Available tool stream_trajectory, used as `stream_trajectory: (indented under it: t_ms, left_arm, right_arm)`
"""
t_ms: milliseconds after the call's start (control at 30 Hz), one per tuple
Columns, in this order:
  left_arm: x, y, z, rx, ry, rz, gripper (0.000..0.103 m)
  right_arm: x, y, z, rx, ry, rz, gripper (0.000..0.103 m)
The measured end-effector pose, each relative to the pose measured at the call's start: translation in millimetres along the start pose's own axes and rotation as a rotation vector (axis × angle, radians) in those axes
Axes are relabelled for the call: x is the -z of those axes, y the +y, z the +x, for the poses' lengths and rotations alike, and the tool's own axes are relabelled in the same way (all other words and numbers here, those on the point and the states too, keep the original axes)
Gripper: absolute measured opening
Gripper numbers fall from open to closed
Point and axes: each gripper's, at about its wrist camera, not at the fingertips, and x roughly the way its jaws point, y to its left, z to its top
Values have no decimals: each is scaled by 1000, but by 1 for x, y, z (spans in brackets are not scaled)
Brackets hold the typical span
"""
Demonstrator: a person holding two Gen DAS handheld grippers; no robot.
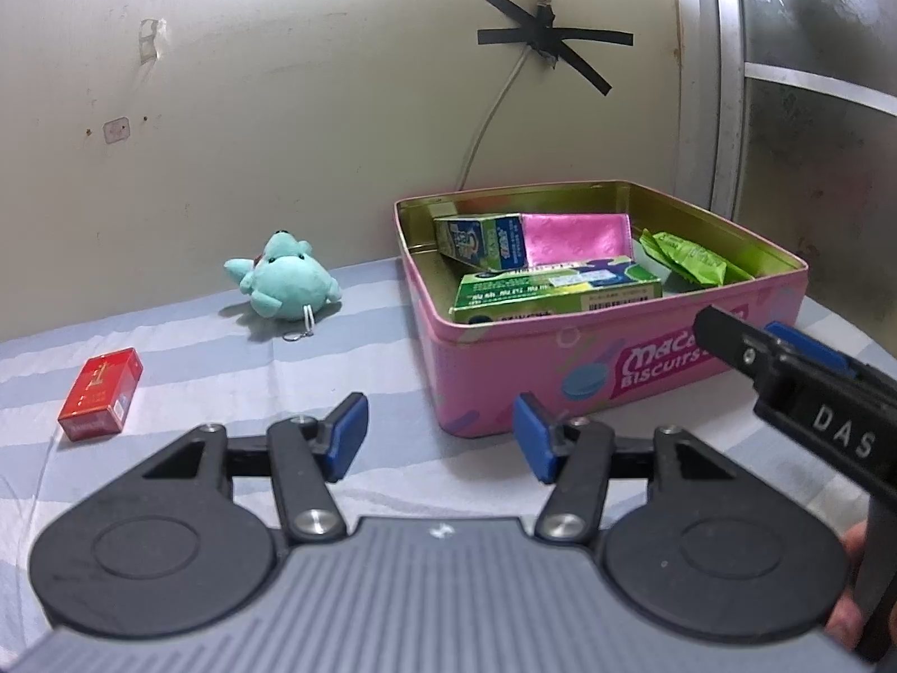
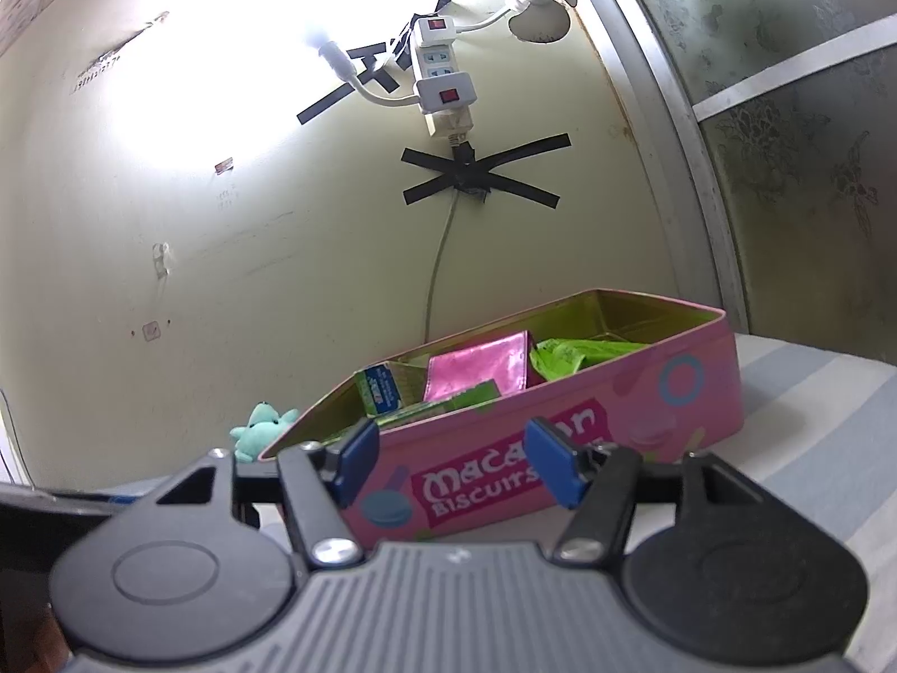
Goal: Organize objects
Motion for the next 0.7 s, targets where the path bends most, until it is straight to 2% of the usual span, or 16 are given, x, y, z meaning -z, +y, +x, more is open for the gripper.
stream_trajectory:
  t_ms: [300,533,700]
  left_arm:
    - [12,0,2,-17,-42,32,64]
    - [30,-5,14,-29,-2,70,65]
    - [31,-6,11,-21,-22,75,66]
  right_arm:
    - [-1,0,1,1,1,-1,64]
    - [0,0,0,4,4,-1,65]
    - [1,2,-1,9,5,-3,67]
